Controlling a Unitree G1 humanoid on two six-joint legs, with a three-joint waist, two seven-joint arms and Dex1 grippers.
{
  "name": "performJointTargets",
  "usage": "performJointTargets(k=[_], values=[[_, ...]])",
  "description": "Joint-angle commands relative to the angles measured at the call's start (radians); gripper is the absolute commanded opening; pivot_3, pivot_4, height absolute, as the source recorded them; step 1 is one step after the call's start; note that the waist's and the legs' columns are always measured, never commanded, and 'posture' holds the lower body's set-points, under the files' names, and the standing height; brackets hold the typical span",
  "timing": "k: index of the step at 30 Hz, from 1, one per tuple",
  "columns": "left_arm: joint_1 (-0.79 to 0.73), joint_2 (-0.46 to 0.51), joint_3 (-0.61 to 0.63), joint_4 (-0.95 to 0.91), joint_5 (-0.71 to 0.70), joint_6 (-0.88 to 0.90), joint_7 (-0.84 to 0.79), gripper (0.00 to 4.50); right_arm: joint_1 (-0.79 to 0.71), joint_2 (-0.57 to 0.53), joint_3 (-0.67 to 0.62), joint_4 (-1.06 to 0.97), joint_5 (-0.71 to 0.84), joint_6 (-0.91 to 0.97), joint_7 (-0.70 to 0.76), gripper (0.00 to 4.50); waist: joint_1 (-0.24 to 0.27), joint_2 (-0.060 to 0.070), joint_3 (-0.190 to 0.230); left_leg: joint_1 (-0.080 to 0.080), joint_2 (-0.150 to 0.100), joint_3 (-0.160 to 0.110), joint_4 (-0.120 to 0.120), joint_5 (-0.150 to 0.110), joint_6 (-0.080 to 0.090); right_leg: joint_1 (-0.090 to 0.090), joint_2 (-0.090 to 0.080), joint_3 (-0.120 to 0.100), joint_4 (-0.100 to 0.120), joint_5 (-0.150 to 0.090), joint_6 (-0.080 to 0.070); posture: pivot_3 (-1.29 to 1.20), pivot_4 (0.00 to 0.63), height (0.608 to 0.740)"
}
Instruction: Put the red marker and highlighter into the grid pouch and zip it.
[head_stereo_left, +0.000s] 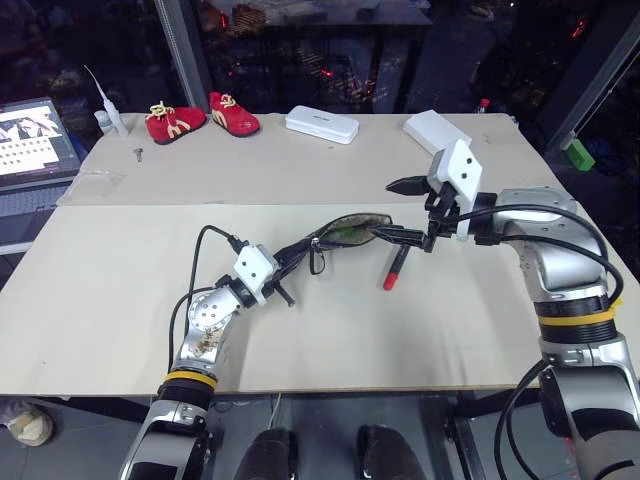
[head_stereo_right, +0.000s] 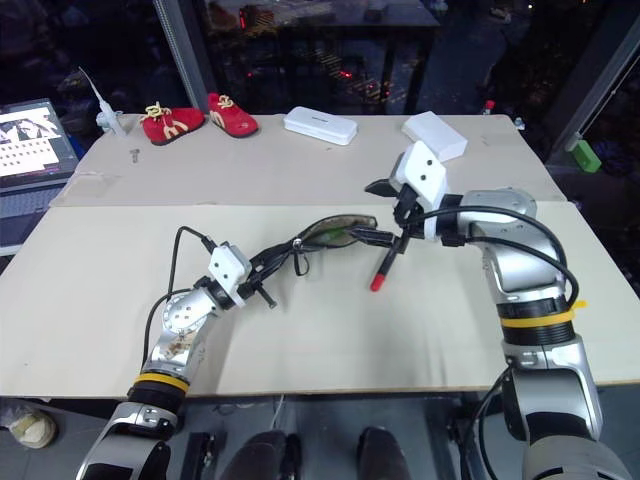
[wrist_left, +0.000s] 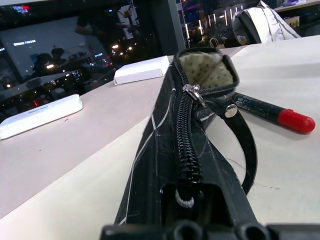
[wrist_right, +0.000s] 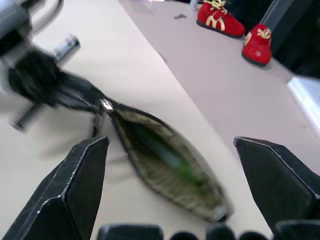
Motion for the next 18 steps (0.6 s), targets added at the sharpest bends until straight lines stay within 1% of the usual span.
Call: performJointTargets(k=[1, 4, 9, 13, 18], values=[[0.000, 0.008, 0.012, -0.032, -0.010, 0.002, 0.011, 0.00, -0.017, -0.005, -0.031, -0.049, -0.007, 0.230, -0.149, 4.44, 0.003, 0.000, 0.000, -0.001, 0.000, 0.000, 0.000, 0.000, 0.000, -0.001, 0.000, 0.000, 0.000, 0.000, 0.000, 0.00, 0.150, 0.740], [-0.001, 0.013, 0.016, -0.034, -0.010, 0.004, 0.014, 0.00, 0.005, 0.041, -0.037, -0.059, -0.040, 0.372, -0.299, 4.44, 0.003, 0.000, 0.000, -0.005, 0.000, 0.001, 0.000, 0.001, -0.001, -0.006, 0.000, 0.001, 0.001, 0.000, -0.001, 0.00, 0.150, 0.740], [0.002, 0.009, 0.011, -0.043, -0.008, 0.006, 0.023, 0.00, 0.070, 0.132, -0.075, -0.123, -0.050, 0.499, -0.465, 4.44, 0.006, 0.000, 0.000, -0.009, -0.001, 0.000, 0.000, 0.001, -0.001, -0.007, 0.001, -0.001, 0.002, 0.001, 0.000, 0.00, 0.150, 0.740], [-0.002, 0.004, 0.009, -0.035, -0.007, 0.005, 0.027, 0.00, 0.102, 0.201, -0.094, -0.129, -0.058, 0.546, -0.568, 4.44, 0.007, 0.000, 0.000, -0.010, -0.002, 0.000, 0.000, 0.001, 0.000, -0.007, 0.001, -0.001, 0.001, 0.001, 0.001, 0.00, 0.150, 0.740], [-0.001, -0.006, 0.004, -0.035, -0.004, 0.002, 0.036, 0.00, 0.115, 0.252, -0.101, -0.088, -0.063, 0.544, -0.643, 4.44, 0.006, 0.000, 0.000, -0.009, -0.002, 0.000, 0.000, 0.001, 0.000, -0.007, 0.002, -0.001, 0.002, 0.001, 0.001, 0.00, 0.150, 0.740]])
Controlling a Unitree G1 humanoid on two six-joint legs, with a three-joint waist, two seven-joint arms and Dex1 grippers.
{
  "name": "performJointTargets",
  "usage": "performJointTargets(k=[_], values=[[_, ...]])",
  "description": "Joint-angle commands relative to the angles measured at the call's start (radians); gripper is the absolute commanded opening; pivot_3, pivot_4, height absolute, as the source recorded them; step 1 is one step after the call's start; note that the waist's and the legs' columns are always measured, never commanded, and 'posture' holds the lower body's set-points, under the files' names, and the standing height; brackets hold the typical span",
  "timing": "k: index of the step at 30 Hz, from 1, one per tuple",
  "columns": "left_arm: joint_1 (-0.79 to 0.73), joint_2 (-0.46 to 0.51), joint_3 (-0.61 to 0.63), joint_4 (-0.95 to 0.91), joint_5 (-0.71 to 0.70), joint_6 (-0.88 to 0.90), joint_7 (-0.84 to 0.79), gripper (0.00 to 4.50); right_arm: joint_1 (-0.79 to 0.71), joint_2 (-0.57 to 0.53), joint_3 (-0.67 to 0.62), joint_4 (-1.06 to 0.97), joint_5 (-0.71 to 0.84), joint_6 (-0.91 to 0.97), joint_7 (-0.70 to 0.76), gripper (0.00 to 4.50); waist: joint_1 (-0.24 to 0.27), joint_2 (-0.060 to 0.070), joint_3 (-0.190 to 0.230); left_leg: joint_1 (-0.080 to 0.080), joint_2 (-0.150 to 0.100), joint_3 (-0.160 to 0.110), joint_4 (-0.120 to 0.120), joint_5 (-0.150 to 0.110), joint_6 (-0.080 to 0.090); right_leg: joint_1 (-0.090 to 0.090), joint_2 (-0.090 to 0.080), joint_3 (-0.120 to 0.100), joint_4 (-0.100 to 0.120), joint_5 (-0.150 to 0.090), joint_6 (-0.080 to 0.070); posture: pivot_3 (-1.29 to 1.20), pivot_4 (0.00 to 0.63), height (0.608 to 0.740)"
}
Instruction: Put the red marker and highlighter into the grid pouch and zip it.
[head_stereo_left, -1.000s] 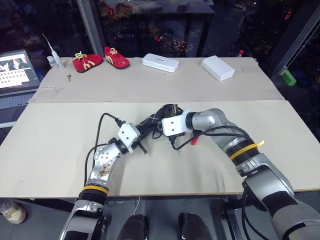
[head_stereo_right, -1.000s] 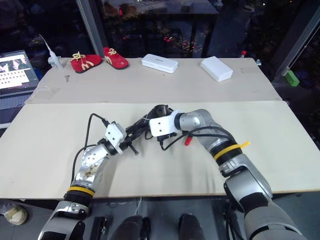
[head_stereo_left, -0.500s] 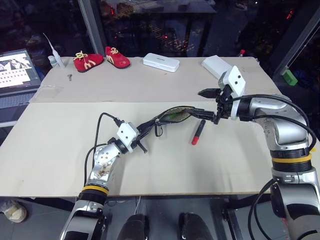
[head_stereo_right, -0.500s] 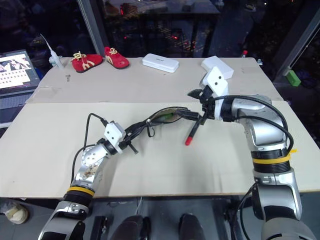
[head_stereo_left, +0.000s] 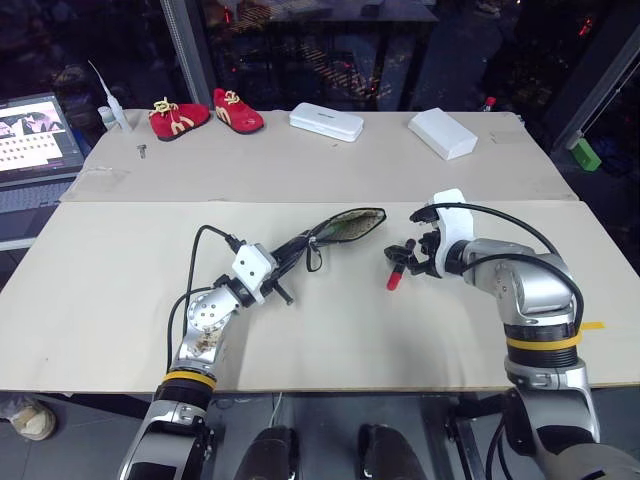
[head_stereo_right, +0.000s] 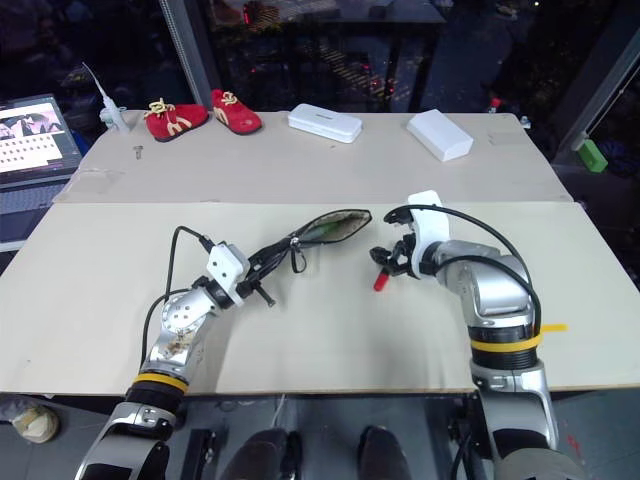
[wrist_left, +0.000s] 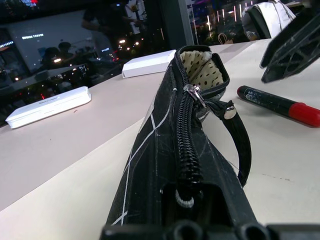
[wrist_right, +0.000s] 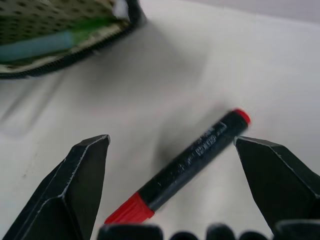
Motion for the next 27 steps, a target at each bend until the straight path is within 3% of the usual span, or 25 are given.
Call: performJointTargets(k=[1, 21, 25, 27], values=[[-0.001, -0.010, 0.000, -0.035, -0.002, -0.011, 0.017, 0.00, -0.003, 0.023, -0.034, 0.009, -0.007, -0.009, -0.055, 4.44, -0.001, 0.000, 0.000, 0.000, 0.000, 0.000, 0.000, 0.000, 0.000, 0.000, 0.001, 0.000, 0.000, 0.000, 0.000, 0.00, 0.150, 0.740], [0.001, -0.009, 0.005, -0.036, -0.006, -0.015, 0.030, 0.00, 0.018, 0.093, 0.034, 0.204, -0.048, -0.140, -0.151, 4.44, -0.020, 0.000, 0.000, 0.003, 0.000, 0.000, 0.000, 0.000, 0.000, 0.003, 0.001, 0.001, 0.000, 0.000, 0.000, 0.00, 0.150, 0.740], [0.000, -0.011, 0.005, -0.037, -0.006, -0.014, 0.032, 0.00, 0.046, 0.084, 0.039, 0.206, -0.057, -0.167, -0.154, 3.41, -0.023, 0.000, 0.000, 0.005, 0.000, 0.000, 0.000, 0.000, 0.000, 0.004, 0.001, 0.001, -0.001, 0.000, 0.000, 0.00, 0.150, 0.740], [0.004, -0.011, 0.005, -0.041, -0.006, -0.012, 0.034, 0.00, 0.071, 0.073, 0.024, 0.206, -0.061, -0.183, -0.152, 2.68, -0.022, 0.000, 0.000, 0.005, 0.000, 0.000, 0.000, 0.000, 0.000, 0.004, 0.002, 0.002, 0.000, 0.000, 0.000, 0.00, 0.150, 0.740]])
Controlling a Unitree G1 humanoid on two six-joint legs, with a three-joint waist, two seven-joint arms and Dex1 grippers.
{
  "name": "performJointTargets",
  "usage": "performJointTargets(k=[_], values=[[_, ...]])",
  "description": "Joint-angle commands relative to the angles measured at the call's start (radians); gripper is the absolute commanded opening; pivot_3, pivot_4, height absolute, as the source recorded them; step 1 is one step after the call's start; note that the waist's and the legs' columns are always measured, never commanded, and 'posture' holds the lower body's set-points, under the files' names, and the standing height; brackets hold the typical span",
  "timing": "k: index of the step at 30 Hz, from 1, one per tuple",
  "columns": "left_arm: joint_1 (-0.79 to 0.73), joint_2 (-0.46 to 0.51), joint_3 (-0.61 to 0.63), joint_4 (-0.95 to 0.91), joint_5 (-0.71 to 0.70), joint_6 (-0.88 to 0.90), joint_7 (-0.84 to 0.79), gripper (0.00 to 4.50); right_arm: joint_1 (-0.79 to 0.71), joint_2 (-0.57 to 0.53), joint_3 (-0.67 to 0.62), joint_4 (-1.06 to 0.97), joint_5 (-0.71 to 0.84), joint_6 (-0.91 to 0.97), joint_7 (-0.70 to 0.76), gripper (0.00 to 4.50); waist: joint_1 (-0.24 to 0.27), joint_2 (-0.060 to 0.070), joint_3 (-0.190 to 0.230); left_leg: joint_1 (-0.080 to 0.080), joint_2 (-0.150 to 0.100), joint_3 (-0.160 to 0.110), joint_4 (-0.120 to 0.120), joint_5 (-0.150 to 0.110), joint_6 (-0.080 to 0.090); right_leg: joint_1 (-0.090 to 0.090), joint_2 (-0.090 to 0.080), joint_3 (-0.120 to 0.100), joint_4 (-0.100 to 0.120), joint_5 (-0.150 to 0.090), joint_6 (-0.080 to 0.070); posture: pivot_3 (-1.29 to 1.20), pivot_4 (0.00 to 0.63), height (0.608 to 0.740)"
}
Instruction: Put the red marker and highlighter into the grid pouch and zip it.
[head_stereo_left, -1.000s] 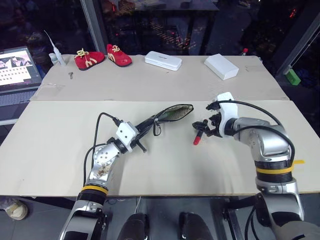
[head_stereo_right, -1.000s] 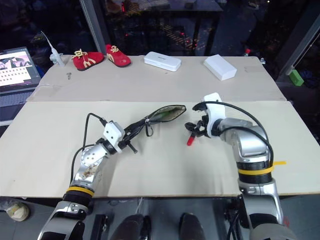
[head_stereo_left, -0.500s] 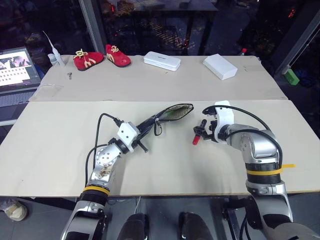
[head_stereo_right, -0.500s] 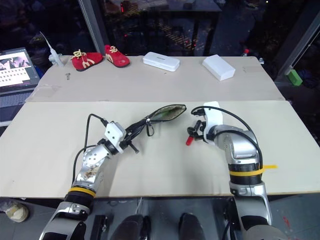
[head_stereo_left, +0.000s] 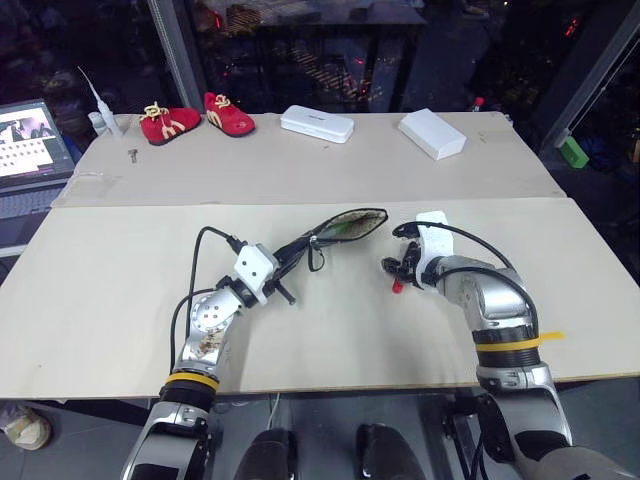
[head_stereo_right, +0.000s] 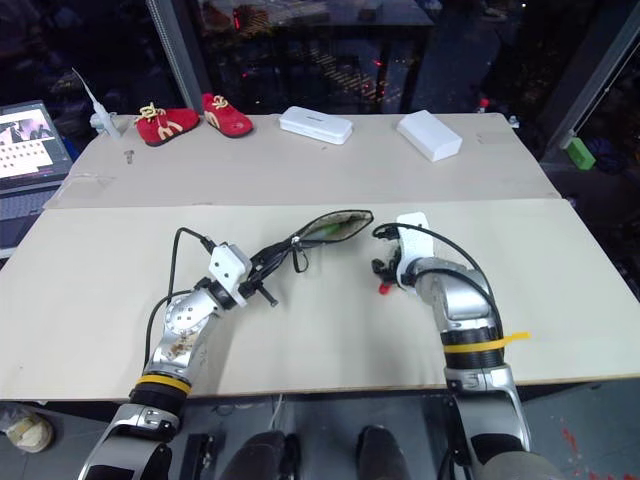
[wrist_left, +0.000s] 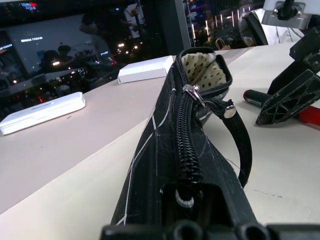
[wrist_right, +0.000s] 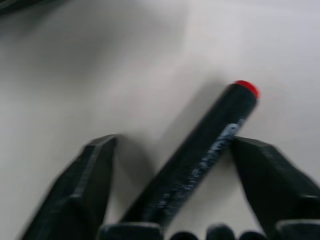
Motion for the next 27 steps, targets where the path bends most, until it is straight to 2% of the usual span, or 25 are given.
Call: performJointTargets(k=[1, 5, 7, 11, 16, 21, 27], values=[[-0.001, 0.001, 0.009, -0.036, -0.008, -0.014, 0.010, 0.00, 0.052, -0.018, -0.015, 0.013, -0.005, -0.019, 0.002, 2.37, 0.001, 0.000, 0.000, 0.000, 0.000, 0.000, 0.000, 0.000, 0.000, 0.000, 0.000, 0.000, 0.000, 0.000, 0.000, 0.00, 0.150, 0.740], [0.002, 0.001, 0.008, -0.034, -0.009, -0.014, 0.008, 0.00, 0.064, -0.022, -0.030, -0.015, 0.009, -0.035, 0.016, 0.93, 0.002, 0.000, 0.000, 0.000, 0.000, 0.000, 0.000, 0.000, 0.000, 0.000, 0.000, 0.000, 0.000, 0.000, 0.000, 0.00, 0.150, 0.740], [0.000, 0.001, 0.006, -0.030, -0.008, -0.014, 0.006, 0.00, 0.068, -0.044, -0.001, -0.018, 0.004, -0.066, 0.055, 0.49, 0.002, 0.000, 0.000, 0.000, 0.000, 0.000, 0.000, 0.000, 0.000, 0.000, 0.000, 0.000, 0.000, 0.000, 0.000, 0.00, 0.150, 0.740], [-0.005, 0.003, 0.005, -0.030, -0.009, -0.011, 0.001, 0.00, 0.077, -0.106, 0.051, -0.060, -0.002, -0.196, 0.161, 0.48, 0.001, 0.000, 0.000, -0.001, 0.000, 0.000, 0.000, 0.000, 0.000, 0.000, 0.000, 0.000, 0.000, 0.000, 0.000, 0.00, 0.150, 0.740], [-0.006, 0.007, 0.001, -0.037, -0.013, -0.003, -0.010, 0.00, 0.038, -0.241, 0.085, -0.105, -0.084, -0.557, 0.260, 0.48, 0.001, 0.000, 0.000, -0.003, -0.001, 0.001, 0.000, 0.000, 0.000, -0.003, 0.000, 0.001, -0.001, 0.000, 0.000, 0.00, 0.150, 0.740], [-0.008, 0.008, -0.002, -0.040, -0.017, 0.002, -0.023, 0.00, 0.035, -0.409, 0.179, -0.143, -0.207, -0.942, 0.408, 0.48, 0.001, 0.000, 0.000, -0.002, 0.000, 0.001, 0.000, 0.000, 0.000, -0.002, 0.001, 0.000, -0.002, 0.000, 0.001, 0.00, 0.150, 0.740], [-0.016, 0.003, -0.002, -0.034, -0.019, 0.004, -0.029, 0.00, 0.042, -0.508, 0.241, -0.115, -0.294, -1.180, 0.521, 0.48, 0.002, 0.000, 0.000, -0.001, 0.000, 0.001, 0.000, 0.000, 0.000, -0.002, 0.000, 0.001, -0.002, -0.001, 0.001, 0.00, 0.150, 0.740]])
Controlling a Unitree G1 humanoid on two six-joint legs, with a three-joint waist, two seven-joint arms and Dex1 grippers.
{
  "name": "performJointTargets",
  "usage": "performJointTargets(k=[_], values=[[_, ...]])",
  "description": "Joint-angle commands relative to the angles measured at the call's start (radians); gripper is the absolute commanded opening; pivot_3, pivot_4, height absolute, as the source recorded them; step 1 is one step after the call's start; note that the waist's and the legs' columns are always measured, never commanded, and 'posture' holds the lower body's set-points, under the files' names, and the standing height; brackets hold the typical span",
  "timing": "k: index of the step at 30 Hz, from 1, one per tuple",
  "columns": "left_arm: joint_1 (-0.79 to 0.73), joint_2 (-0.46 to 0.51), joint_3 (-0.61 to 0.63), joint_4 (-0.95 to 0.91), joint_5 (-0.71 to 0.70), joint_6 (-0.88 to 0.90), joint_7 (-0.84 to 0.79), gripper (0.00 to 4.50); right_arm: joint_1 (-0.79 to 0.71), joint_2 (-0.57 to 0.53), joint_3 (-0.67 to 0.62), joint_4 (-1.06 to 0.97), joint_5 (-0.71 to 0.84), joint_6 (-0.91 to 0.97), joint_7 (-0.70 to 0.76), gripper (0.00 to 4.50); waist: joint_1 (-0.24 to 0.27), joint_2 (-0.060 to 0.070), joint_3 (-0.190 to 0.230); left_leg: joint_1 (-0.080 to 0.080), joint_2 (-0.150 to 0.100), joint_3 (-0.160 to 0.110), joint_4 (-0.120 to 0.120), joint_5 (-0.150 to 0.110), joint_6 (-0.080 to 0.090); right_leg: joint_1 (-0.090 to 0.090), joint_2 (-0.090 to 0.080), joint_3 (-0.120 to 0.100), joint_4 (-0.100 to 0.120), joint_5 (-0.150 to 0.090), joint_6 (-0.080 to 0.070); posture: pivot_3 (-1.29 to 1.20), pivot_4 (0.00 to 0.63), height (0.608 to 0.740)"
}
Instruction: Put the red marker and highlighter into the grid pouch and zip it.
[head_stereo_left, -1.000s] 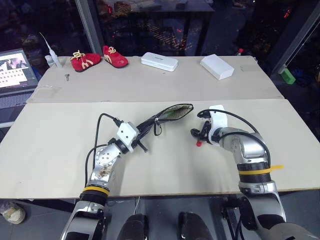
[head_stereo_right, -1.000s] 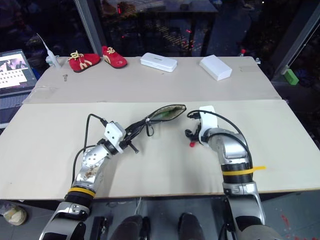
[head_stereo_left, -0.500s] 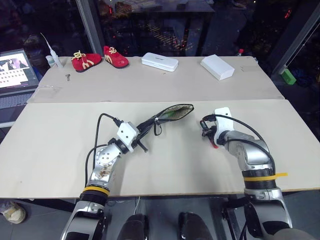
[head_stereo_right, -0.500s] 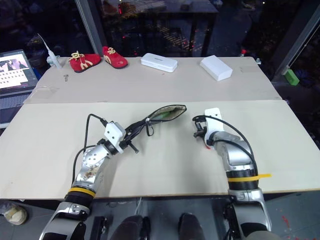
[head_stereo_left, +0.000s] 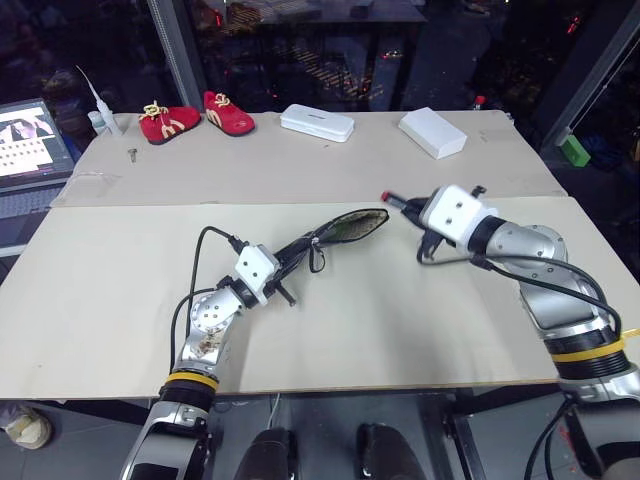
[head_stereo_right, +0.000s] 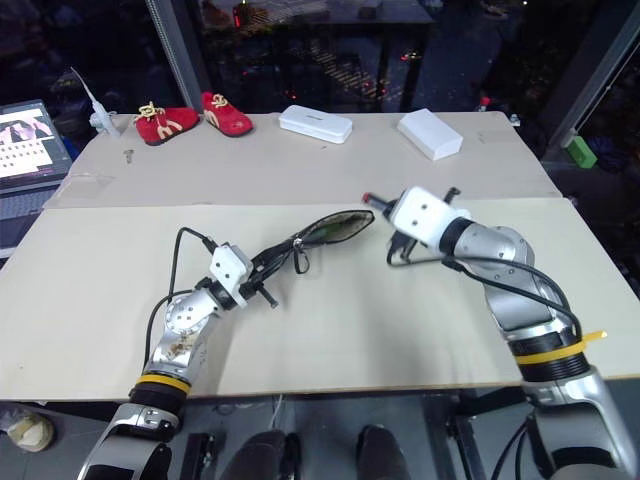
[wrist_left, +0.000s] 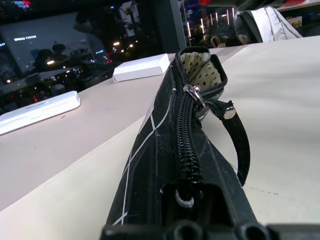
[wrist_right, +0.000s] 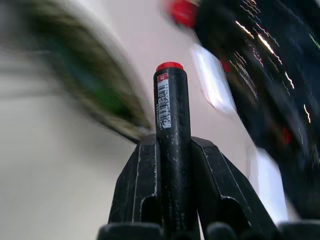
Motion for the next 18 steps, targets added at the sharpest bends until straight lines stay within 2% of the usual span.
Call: performJointTargets(k=[1, 7, 18], values=[[-0.016, -0.003, 0.003, -0.032, -0.016, 0.000, -0.002, 0.00, -0.013, -0.043, 0.018, 0.014, -0.070, -0.156, 0.034, 0.48, 0.001, 0.000, 0.000, 0.000, 0.000, 0.000, 0.000, 0.000, 0.000, 0.000, 0.000, 0.000, 0.000, 0.000, 0.000, 0.00, 0.150, 0.740], [-0.007, -0.013, -0.006, -0.042, -0.018, 0.003, -0.009, 0.00, -0.092, 0.048, 0.075, 0.166, -0.207, -0.242, -0.052, 0.48, 0.000, 0.000, 0.000, 0.000, 0.000, 0.001, 0.000, 0.000, 0.000, 0.000, 0.000, 0.001, 0.001, 0.000, 0.000, 0.00, 0.150, 0.740], [-0.007, -0.014, -0.005, -0.050, -0.021, 0.012, -0.018, 0.00, -0.216, 0.121, 0.189, 0.360, -0.351, -0.456, -0.063, 0.48, 0.004, 0.000, 0.000, 0.000, 0.000, 0.001, 0.000, 0.000, 0.000, 0.000, -0.001, 0.001, 0.000, 0.000, 0.000, 0.00, 0.150, 0.740]])
